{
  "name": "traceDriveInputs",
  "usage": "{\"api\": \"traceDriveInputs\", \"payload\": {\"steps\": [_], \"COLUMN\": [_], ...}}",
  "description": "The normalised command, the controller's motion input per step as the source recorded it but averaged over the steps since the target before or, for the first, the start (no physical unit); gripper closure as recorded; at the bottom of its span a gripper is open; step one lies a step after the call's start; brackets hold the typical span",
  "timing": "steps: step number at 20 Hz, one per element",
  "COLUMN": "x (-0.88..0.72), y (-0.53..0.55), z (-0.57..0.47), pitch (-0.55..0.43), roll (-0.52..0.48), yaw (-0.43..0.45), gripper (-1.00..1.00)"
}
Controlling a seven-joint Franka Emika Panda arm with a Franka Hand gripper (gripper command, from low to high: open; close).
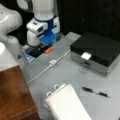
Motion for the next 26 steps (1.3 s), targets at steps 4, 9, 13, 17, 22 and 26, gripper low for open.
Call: {"api": "traceDriveInputs", "payload": {"steps": [4,9,13,17,22,26], "x": [-0.29,-0.29,-0.28,-0.25,-0.22,-0.21], "y": [-0.08,0.00,0.06,0.09,0.12,0.19], "z": [-0.17,-0.13,-0.14,-0.19,-0.20,-0.15], "pitch": [-0.240,-0.252,-0.265,-0.264,-0.286,-0.203], "roll": [0.290,0.231,0.193,0.140,0.083,0.015], "yaw": [0.026,0.005,-0.009,-0.035,-0.085,-0.123], "gripper": [-1.00,1.00,1.00,1.00,1.00,1.00]}}
